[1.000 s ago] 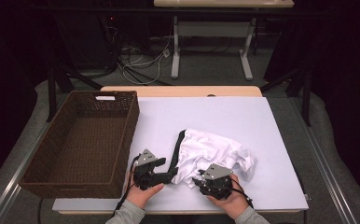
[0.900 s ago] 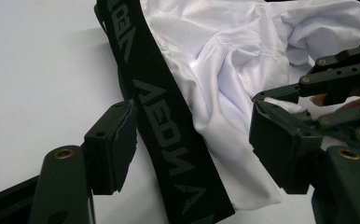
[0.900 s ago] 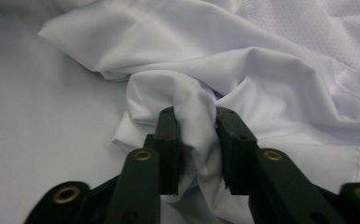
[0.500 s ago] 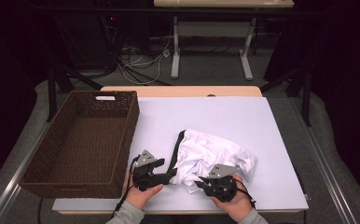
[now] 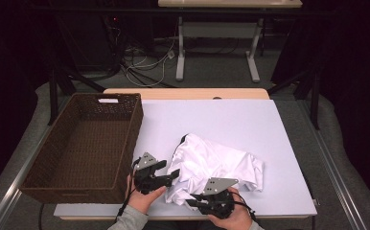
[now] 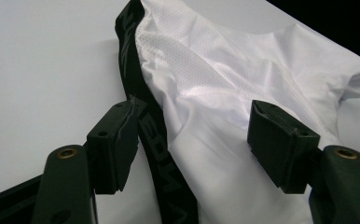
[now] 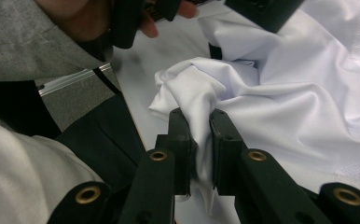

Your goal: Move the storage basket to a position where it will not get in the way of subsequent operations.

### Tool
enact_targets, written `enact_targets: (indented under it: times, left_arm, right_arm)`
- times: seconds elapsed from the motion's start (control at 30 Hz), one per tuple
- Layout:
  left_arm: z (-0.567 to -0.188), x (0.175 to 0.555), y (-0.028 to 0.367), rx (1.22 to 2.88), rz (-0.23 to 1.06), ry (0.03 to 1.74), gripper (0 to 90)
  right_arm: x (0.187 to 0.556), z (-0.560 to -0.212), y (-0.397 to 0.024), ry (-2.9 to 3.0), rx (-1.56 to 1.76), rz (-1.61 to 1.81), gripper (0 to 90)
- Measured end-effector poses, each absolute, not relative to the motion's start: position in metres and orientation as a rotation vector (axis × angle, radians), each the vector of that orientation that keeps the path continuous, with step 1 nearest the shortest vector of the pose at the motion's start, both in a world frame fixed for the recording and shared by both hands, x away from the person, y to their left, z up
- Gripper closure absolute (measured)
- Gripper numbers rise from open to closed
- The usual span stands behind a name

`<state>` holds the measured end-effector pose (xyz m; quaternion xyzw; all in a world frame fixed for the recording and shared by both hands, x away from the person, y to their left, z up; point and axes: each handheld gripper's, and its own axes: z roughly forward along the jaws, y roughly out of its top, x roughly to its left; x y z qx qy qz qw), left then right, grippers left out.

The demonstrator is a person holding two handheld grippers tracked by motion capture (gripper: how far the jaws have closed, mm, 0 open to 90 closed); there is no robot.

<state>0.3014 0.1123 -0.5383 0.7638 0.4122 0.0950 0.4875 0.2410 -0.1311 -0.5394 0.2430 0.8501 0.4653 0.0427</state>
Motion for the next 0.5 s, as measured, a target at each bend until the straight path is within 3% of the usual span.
enact_targets:
  times: [0.5]
  left_arm:
    - [-0.537,0.306,0.118,1.846,0.254,1.038,34.6]
  right_arm:
    - [0.242,-0.547,-0.107,2.675,0.667,1.426,78.9]
